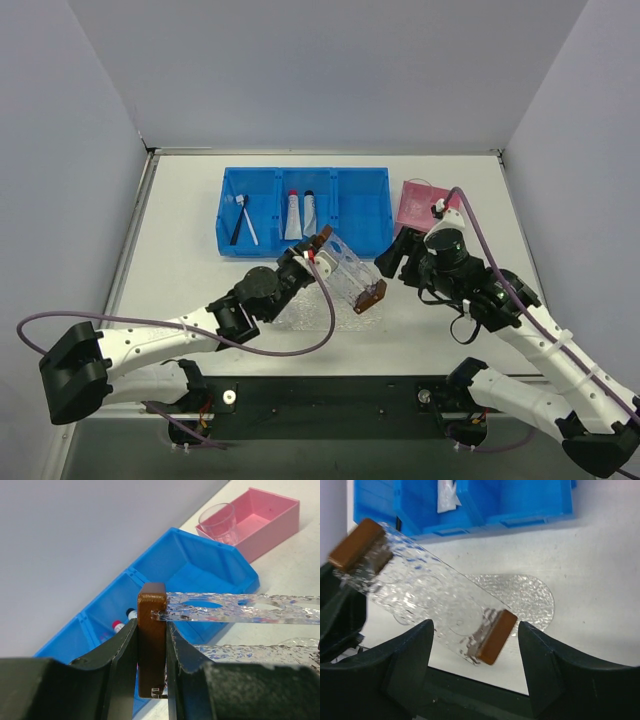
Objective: Prepare toiletry sets of a toothbrush and toothpaste on the tray
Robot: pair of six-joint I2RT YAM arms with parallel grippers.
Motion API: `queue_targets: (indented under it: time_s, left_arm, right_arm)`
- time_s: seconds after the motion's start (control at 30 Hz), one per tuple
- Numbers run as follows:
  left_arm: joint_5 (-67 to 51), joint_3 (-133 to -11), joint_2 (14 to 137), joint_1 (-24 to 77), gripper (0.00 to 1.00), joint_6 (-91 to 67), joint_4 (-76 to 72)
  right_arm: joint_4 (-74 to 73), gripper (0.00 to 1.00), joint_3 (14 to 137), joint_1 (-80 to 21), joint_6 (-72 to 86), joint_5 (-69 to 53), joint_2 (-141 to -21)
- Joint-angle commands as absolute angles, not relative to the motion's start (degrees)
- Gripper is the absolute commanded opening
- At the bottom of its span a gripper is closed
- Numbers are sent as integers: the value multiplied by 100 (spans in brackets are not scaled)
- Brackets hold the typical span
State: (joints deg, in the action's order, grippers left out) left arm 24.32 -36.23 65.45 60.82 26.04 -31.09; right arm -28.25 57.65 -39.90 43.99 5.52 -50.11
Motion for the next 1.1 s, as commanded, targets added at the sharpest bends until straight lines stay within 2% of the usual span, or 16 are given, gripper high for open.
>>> queue_targets:
  time_s: [0.0, 1.07]
  left_arm:
    - [2865, -3604, 6179, 6143, 0, 2927, -4438]
    - [2707, -3217, 5845, 6346, 0, 2997, -4763]
  right_arm:
    - [-3023, 62, 5423, -3832, 4939, 203, -5027]
    - [-2593, 62, 5010, -3524, 5317, -1441, -5695]
